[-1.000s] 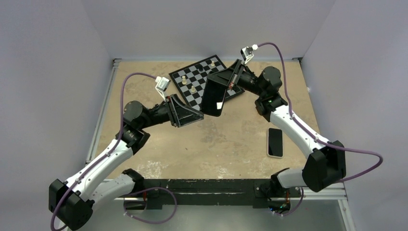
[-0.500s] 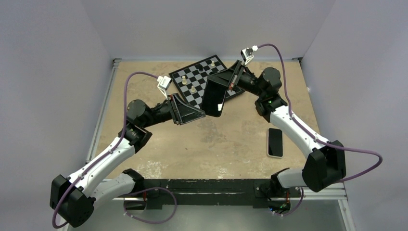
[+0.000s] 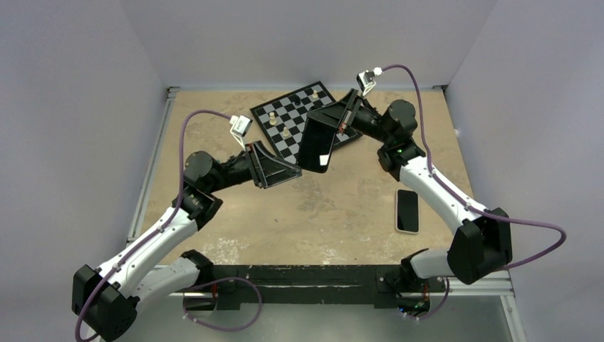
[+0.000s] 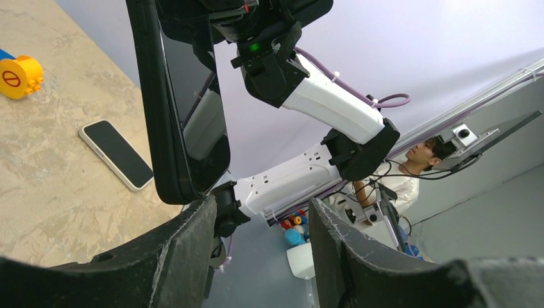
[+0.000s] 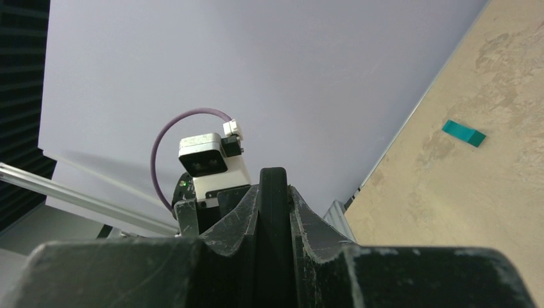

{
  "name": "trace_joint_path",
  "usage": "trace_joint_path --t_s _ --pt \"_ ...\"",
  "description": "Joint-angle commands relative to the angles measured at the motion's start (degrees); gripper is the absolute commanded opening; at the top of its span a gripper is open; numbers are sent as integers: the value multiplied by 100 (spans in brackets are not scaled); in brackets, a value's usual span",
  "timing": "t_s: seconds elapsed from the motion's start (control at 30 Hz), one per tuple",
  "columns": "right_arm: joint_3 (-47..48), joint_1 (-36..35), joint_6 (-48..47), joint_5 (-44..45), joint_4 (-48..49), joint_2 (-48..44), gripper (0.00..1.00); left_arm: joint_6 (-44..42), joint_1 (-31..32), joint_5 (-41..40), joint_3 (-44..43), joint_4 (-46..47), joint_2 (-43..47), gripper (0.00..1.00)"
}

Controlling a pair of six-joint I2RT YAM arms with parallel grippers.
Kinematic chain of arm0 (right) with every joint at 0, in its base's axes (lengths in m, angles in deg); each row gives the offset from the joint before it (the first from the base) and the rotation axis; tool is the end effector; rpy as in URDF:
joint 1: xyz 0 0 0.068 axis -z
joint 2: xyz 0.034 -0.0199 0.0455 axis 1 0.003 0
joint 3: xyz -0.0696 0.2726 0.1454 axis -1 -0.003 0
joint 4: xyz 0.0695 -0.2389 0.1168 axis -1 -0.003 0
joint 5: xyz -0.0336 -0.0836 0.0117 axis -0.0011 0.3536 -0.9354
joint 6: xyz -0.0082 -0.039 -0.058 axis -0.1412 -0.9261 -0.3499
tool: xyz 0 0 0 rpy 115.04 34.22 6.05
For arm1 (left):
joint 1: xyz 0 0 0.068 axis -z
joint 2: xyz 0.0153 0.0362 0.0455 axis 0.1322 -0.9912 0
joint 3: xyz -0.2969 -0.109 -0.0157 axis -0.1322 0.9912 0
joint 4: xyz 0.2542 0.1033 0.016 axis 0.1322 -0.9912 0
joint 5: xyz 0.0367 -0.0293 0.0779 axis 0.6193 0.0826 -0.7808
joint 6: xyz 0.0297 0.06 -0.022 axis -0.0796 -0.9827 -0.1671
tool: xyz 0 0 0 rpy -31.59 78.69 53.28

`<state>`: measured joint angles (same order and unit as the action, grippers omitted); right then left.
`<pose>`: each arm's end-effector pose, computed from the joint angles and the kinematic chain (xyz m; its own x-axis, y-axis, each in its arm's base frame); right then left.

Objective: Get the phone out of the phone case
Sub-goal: Remove the phone case from the phone.

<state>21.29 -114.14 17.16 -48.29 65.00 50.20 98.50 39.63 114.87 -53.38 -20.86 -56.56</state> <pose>0.2916 0.1724 0.4341 -0.7744 0.4555 -0.4392 -0.4834 0.0221 0.8751 0.1641 -0.1468 0.3935 -0.7760 -0.3406 -0.5309 0.5646 0.0001 -0.8253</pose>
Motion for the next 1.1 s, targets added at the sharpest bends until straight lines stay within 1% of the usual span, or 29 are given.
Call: trace_joint_path --t_s 0.0,0.4,0.6,0.8,0.93,1.07 --pt "142 -5 229 88 452 -259 0 -110 22 -74 -20 21 6 59" --pt "61 -7 516 -14 783 -207 0 -111 10 -143 115 32 52 60" --pt "45 -5 519 -51 801 -223 0 -109 12 -188 -51 37 -101 60" --pt "-19 -3 214 -21 481 -369 0 16 12 -122 -142 283 -246 60" --pt "83 8 -22 135 233 -356 0 102 14 -58 135 304 -23 60" --pt "162 22 -209 230 98 -267 0 373 14 28 354 561 146 61"
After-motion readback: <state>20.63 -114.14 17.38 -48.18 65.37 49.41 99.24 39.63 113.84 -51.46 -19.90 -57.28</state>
